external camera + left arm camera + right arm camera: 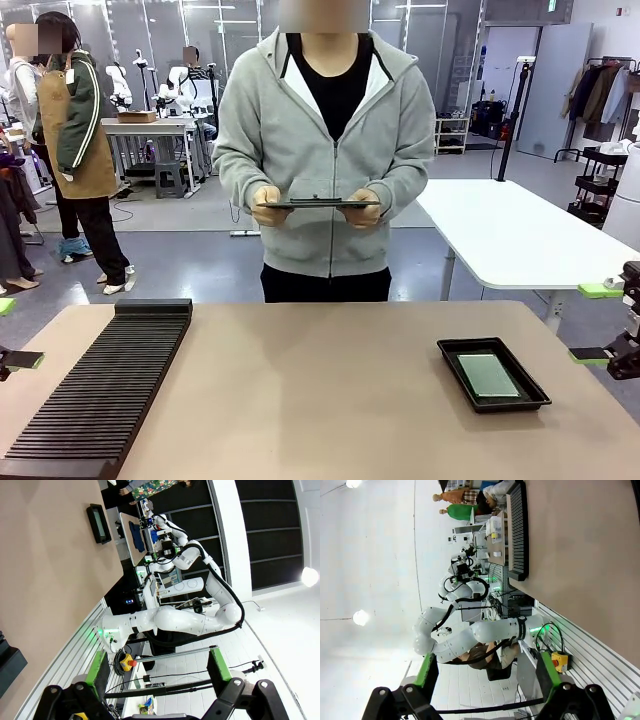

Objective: Inspect the PCB.
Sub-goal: Place the Blank PCB in the ESD tray.

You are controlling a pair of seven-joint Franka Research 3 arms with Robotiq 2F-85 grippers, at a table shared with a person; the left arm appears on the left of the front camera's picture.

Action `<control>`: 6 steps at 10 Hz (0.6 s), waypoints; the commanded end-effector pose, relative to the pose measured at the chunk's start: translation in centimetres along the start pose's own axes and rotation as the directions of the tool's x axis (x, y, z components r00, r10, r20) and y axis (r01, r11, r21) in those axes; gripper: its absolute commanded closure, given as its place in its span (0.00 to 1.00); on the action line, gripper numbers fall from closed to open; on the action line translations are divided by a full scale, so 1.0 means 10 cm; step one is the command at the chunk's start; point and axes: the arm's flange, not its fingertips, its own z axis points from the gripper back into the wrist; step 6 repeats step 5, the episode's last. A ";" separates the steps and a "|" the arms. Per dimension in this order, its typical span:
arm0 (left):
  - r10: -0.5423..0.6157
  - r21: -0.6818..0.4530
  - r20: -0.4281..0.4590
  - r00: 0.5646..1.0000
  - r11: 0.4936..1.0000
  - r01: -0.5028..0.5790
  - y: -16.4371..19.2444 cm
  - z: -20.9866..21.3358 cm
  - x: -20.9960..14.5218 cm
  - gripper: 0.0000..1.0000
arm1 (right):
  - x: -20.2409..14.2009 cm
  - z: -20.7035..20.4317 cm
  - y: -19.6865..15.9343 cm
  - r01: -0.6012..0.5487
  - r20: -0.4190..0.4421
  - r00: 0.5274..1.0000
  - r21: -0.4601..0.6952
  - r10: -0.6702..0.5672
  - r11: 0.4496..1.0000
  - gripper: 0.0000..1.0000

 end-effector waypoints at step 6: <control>-0.009 -0.002 -0.001 1.000 1.000 0.009 -0.02 -0.01 0.03 0.00 | -0.02 0.02 0.03 -0.010 -0.006 1.000 -0.008 0.010 1.000 0.00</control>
